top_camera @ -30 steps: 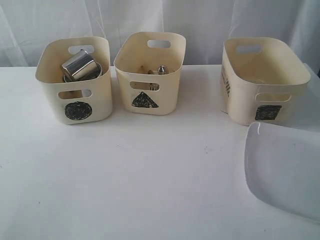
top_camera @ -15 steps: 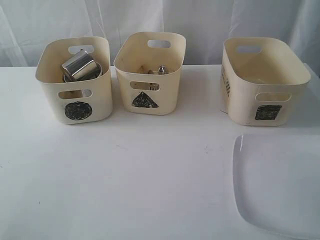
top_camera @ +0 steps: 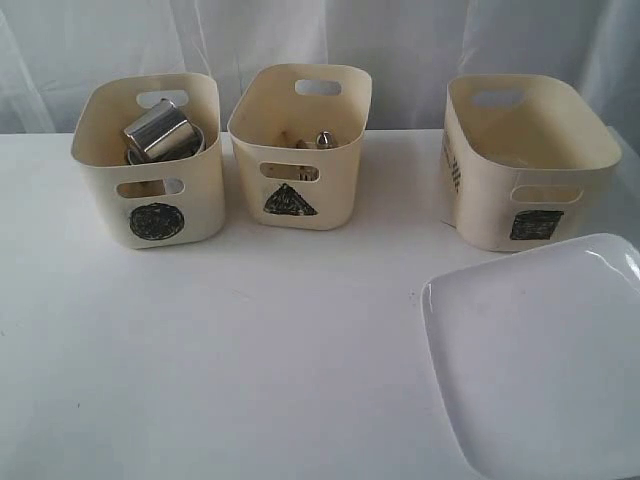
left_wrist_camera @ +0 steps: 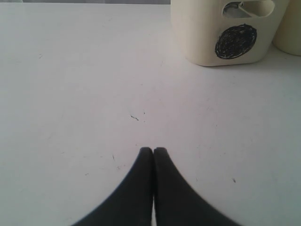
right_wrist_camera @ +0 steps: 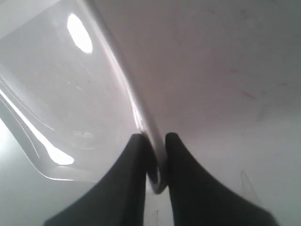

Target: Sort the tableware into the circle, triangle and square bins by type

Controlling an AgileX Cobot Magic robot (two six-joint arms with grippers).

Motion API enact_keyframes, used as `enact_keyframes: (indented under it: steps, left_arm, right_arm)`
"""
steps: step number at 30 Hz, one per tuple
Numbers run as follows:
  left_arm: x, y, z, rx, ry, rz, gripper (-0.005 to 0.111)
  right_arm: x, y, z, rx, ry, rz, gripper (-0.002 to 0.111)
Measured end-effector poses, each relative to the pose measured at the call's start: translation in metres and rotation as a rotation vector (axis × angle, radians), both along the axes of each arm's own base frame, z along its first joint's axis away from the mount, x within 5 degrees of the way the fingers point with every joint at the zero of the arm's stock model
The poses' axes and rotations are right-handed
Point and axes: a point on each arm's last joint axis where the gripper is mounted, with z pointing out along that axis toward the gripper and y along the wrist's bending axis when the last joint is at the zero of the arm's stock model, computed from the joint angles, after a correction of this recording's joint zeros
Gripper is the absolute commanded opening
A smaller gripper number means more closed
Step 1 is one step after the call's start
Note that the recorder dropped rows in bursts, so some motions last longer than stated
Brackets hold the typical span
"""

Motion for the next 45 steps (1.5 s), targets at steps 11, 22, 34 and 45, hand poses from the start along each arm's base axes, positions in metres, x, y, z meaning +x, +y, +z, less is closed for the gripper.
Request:
enact_keyframes:
  steps: [11,22,34,45]
  left_arm:
    - [0.000,0.000,0.000,0.000,0.000,0.000,0.000]
    - [0.000,0.000,0.000,0.000,0.000,0.000,0.000]
    - [0.000,0.000,0.000,0.000,0.000,0.000,0.000]
    - [0.000,0.000,0.000,0.000,0.000,0.000,0.000]
  right_arm:
    - [0.014,0.004,0.006,0.015,-0.210,0.120,0.000]
    - [0.022,-0.003,-0.015,0.052,-0.197,0.125,0.000]
    - [0.032,-0.019,-0.045,-0.005,-0.156,0.061,0.000]
    - [0.033,-0.021,-0.055,0.008,-0.135,0.044,0.025]
